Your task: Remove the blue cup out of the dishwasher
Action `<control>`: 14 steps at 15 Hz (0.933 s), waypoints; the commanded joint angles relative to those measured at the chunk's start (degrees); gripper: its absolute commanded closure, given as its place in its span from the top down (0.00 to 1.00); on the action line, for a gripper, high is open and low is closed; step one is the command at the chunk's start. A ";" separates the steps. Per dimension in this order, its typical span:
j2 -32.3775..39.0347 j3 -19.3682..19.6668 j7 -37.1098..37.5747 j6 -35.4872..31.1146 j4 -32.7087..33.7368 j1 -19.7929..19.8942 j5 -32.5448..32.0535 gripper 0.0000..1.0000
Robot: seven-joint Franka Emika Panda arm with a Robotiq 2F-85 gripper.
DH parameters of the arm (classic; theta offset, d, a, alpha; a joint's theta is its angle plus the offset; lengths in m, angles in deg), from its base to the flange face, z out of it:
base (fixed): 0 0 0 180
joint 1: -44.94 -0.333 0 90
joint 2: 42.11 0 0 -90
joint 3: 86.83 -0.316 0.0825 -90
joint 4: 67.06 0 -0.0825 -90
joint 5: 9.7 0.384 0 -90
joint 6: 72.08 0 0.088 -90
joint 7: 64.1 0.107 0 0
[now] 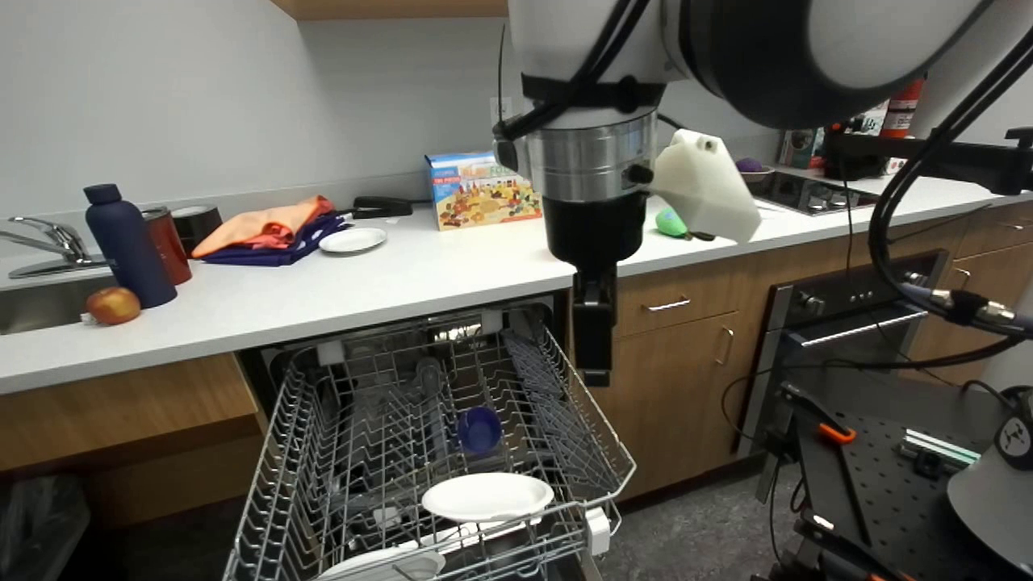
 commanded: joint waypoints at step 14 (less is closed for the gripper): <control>12.25 2.11 7.64 -5.99 8.97 -0.59 -5.20 1.00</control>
